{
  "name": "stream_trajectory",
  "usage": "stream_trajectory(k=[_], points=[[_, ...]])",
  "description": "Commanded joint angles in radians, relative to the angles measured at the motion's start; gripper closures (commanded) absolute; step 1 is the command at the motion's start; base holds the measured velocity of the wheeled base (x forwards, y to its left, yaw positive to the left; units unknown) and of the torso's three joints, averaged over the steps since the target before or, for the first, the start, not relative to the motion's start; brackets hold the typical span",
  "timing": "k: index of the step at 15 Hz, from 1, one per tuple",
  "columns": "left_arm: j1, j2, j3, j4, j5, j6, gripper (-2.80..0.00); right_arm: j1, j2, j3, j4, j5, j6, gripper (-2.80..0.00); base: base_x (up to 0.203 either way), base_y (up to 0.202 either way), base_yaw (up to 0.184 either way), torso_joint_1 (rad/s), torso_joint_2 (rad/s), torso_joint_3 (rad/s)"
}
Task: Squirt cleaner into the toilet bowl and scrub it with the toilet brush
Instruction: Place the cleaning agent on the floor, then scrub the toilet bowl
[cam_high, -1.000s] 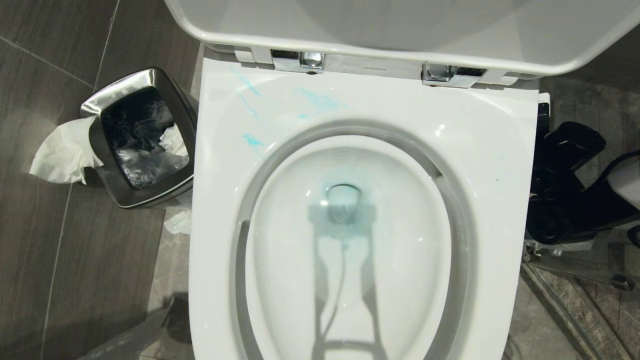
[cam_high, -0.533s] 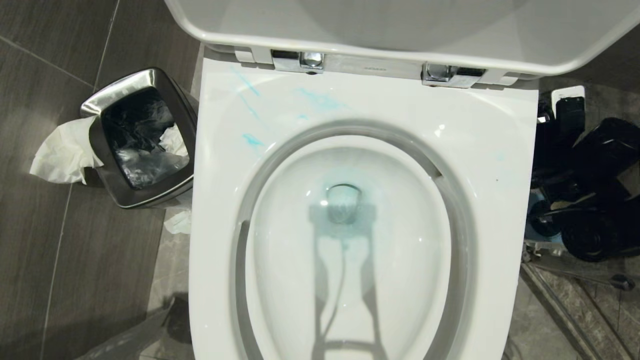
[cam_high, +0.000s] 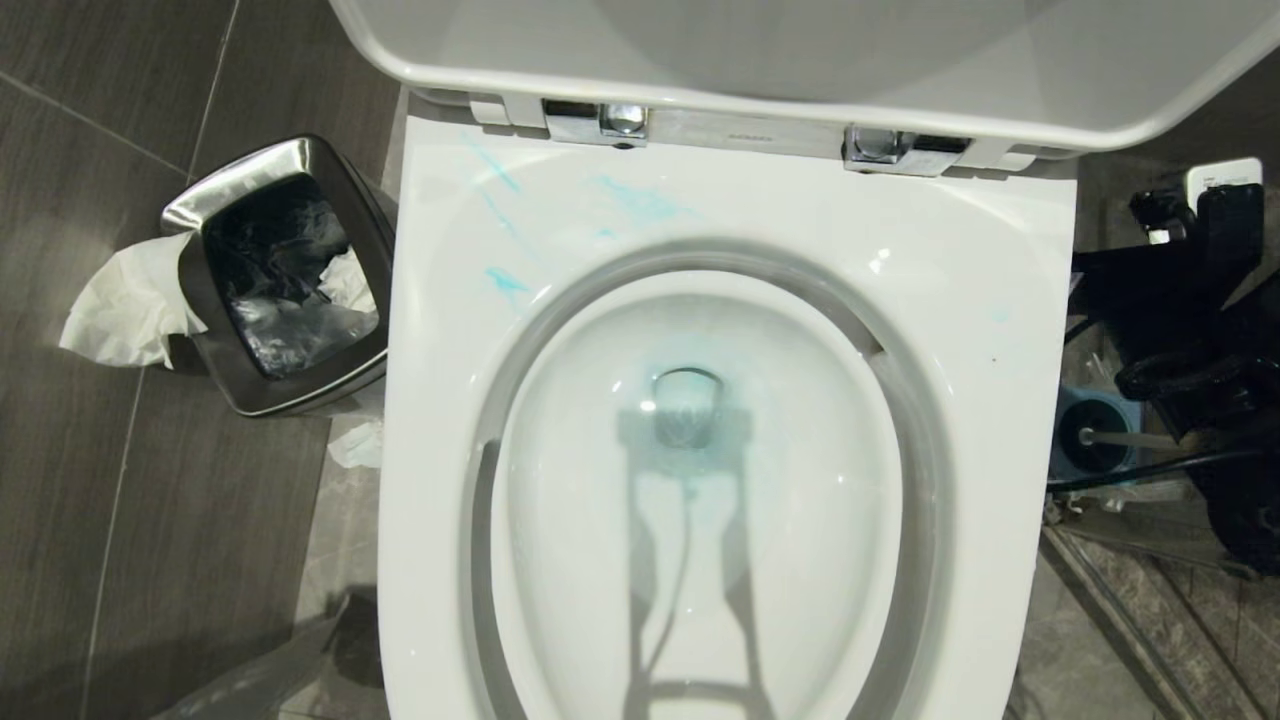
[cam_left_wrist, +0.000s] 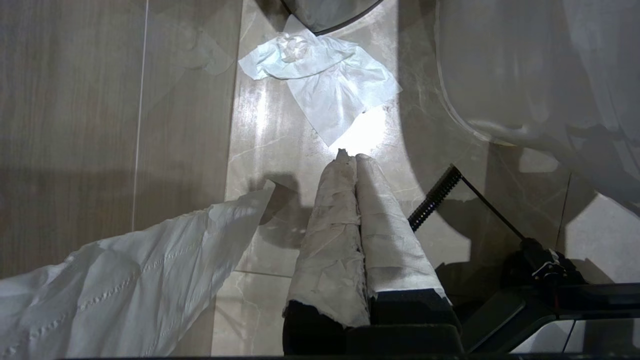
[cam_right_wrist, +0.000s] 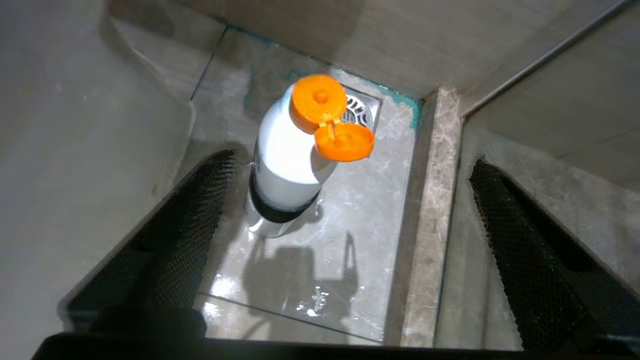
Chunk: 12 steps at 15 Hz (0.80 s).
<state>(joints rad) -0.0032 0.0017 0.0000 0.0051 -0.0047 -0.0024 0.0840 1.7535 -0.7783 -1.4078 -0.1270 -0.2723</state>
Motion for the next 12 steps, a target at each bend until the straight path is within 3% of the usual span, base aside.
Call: stream_trajectory(k=[1,6,8,12], points=[[0.000,0.000,0.002,0.000,0.000,-0.001,0.00,0.000,-0.061,0.030,0.012,-0.003,-0.002,0.00,0.000,0.000,0.000,0.000,0.00,0.000],[0.000,0.000,0.002,0.000,0.000,-0.001,0.00,-0.001,-0.120,0.022,0.074,-0.017,-0.008,0.00,0.000,0.000,0.000,0.000,0.00,0.000],[0.000,0.000,0.002,0.000,0.000,-0.001,0.00,0.000,-0.130,-0.017,0.118,-0.069,-0.058,0.00,0.000,0.000,0.000,0.000,0.00,0.000],[0.000,0.000,0.002,0.000,0.000,-0.001,0.00,-0.001,-0.253,-0.035,0.324,-0.100,-0.095,0.00,0.000,0.000,0.000,0.000,0.00,0.000]])
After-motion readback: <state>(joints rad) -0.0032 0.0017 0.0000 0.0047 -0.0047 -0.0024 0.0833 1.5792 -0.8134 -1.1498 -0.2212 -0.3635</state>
